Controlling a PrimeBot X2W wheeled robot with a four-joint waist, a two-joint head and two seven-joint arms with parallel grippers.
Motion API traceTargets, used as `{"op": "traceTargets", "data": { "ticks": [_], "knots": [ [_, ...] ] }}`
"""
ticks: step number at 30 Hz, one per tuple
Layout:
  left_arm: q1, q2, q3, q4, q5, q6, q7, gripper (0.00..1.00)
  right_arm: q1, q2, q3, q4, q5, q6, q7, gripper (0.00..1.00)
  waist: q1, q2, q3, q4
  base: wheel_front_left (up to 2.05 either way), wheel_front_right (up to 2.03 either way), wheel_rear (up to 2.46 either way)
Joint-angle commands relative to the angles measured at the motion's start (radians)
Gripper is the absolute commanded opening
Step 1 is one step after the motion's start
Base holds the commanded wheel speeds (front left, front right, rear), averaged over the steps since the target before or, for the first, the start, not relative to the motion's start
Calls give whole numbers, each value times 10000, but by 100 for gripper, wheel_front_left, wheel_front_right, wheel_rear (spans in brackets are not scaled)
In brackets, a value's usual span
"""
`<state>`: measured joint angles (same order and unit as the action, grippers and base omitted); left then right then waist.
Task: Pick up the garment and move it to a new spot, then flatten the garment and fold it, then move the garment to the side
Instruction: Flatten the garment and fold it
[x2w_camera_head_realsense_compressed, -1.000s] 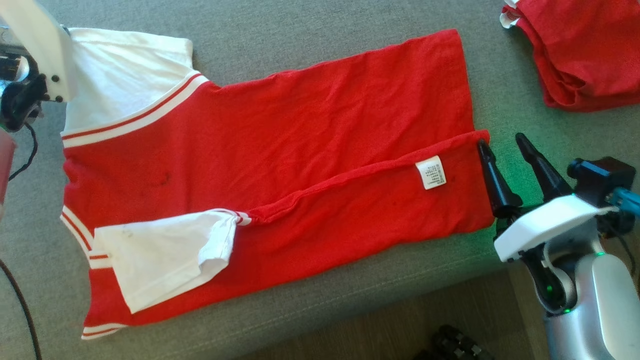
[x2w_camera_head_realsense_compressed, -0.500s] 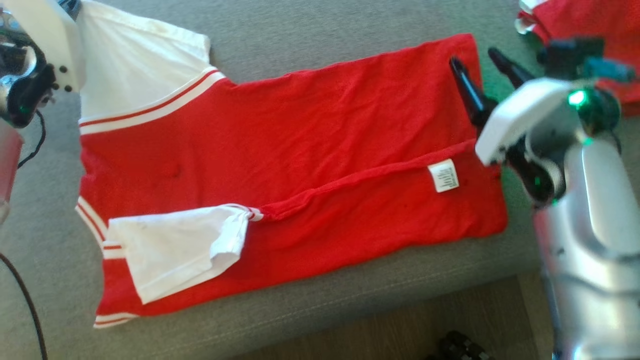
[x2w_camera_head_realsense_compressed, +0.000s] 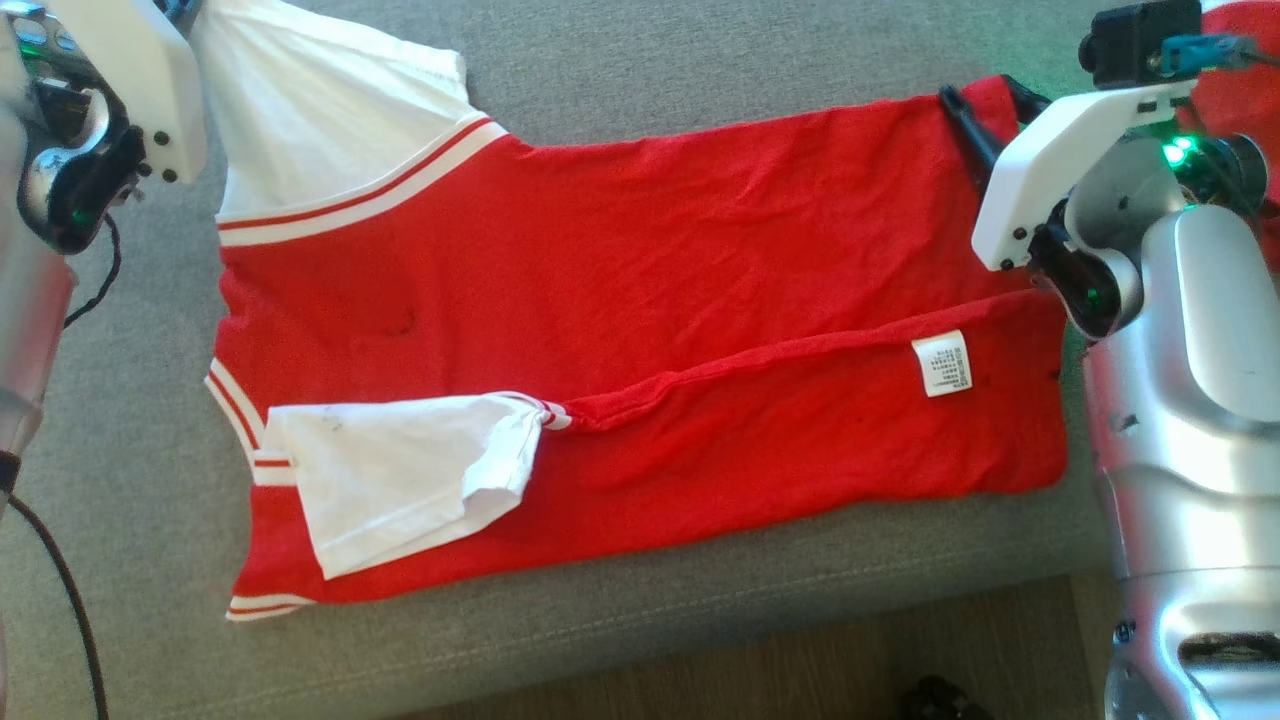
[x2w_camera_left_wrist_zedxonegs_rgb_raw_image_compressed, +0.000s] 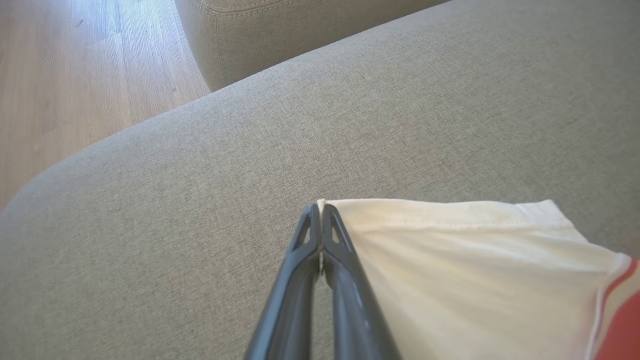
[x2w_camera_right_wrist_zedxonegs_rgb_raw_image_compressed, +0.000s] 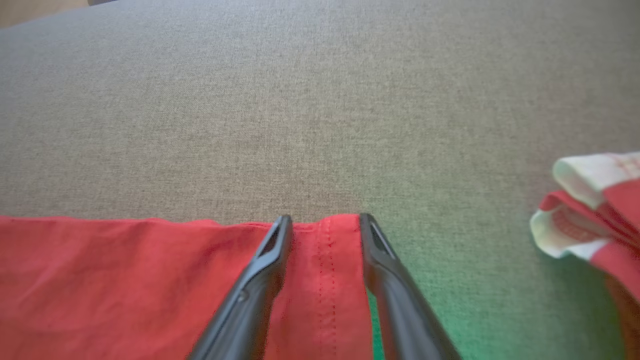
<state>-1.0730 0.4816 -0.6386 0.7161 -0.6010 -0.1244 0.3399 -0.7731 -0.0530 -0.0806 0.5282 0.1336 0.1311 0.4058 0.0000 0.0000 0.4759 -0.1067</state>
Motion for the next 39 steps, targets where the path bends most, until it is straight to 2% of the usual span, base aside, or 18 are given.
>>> {"op": "traceTargets", "data": {
  "ticks": [1,4,5,7,9,16,23,27,33,39],
  "knots": [
    [-654,433,295,-264,-48,-14,-93,0,-310,28,132,-202,70,-4,49,53,0,0,3,21,0,0,0],
    [-695,447,227,-243,-45,-21,-126,0,-463,28,81,13,6,-4,-61,39,0,0,17,61,0,0,0],
    [-718,456,211,-237,-50,-23,-139,0,-527,28,79,64,2,-4,-107,31,0,0,19,69,0,0,0],
    [-758,473,188,-215,-59,-26,-170,0,-637,28,90,170,37,-4,-151,0,0,0,6,83,0,0,0],
    [-784,490,176,-181,-62,-27,-212,0,-738,28,128,241,-51,-4,-176,0,0,0,-8,91,0,0,0],
    [-1080,558,377,-199,25,-13,-1426,0,-1302,28,36,307,-254,-4,-730,0,0,0,59,101,0,0,0],
    [-1817,445,561,2,455,242,-3210,0,-2464,25,-973,588,-881,-4,-2204,0,0,0,220,254,0,0,0],
    [-1972,253,547,127,550,234,-4013,0,-2797,13,-1393,864,-1096,-4,-2833,0,0,0,178,429,0,0,0],
    [-1027,223,493,-190,372,200,-4758,0,-2104,-86,-1090,1094,-975,-4,-3247,0,0,0,-109,613,0,0,0],
    [551,451,678,-1370,-80,473,-5155,0,-1030,-437,-997,831,-632,-4,-3173,0,0,0,-449,811,0,0,0]
  ]
}}
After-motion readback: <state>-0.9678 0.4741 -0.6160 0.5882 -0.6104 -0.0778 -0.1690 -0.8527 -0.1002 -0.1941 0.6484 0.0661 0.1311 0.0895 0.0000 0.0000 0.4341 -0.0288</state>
